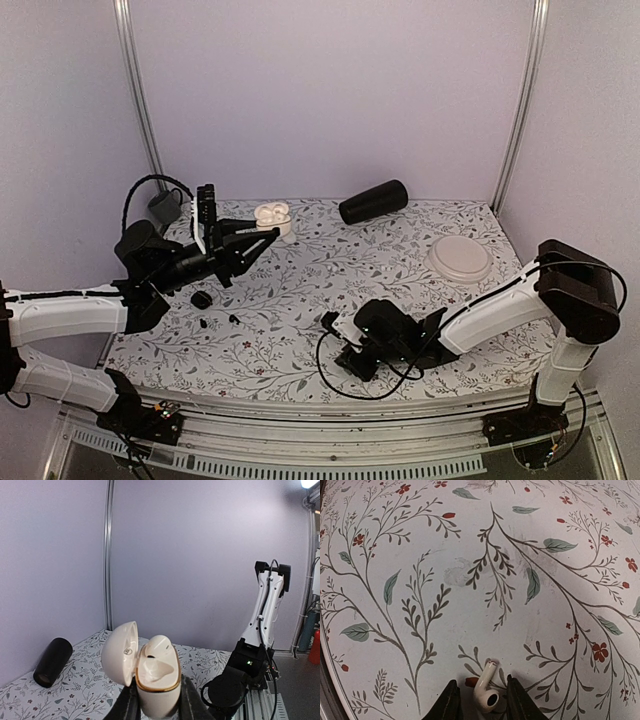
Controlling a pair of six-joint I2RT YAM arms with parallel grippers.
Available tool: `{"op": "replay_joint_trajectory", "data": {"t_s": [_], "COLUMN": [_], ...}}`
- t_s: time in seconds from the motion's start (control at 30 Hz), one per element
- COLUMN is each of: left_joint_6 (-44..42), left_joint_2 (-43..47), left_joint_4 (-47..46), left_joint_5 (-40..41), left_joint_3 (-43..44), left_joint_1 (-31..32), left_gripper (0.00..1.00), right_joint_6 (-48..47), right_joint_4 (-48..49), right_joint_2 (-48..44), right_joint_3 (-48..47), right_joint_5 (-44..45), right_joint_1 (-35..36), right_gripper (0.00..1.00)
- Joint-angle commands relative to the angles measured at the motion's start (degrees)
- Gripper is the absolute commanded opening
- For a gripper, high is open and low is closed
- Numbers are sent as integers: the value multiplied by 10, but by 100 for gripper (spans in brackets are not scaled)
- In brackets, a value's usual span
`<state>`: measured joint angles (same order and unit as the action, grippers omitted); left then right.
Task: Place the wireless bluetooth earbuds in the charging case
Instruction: Pick up the left earbud from the center of the board.
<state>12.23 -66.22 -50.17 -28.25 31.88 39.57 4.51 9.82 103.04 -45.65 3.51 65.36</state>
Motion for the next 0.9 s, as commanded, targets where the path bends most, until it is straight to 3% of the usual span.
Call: {"op": "replay_joint_trajectory", "data": {"t_s": [0.0, 0.2, 0.67, 0.87], "left_joint_6": [1, -1, 1, 4], "left_joint_2": [11, 16, 11, 11], "left_joint_4": [-2, 3, -3, -3], "left_joint_5": [-5, -4, -4, -5], "left_joint_3": [1, 0, -1, -1], "left_joint_1": [-7, -7, -7, -7], "left_gripper": [0, 0, 0, 0], "right_joint_6": [38, 61, 93, 97], "right_joint_4": [-45, -41, -44, -46], "right_joint_2": [34, 22, -14, -3], "right_joint_3": [-26, -8, 28, 13], "right_joint_5": [21, 23, 21, 22], "right_joint_1": [4, 4, 11, 16], "right_gripper": [31, 29, 35, 29]}}
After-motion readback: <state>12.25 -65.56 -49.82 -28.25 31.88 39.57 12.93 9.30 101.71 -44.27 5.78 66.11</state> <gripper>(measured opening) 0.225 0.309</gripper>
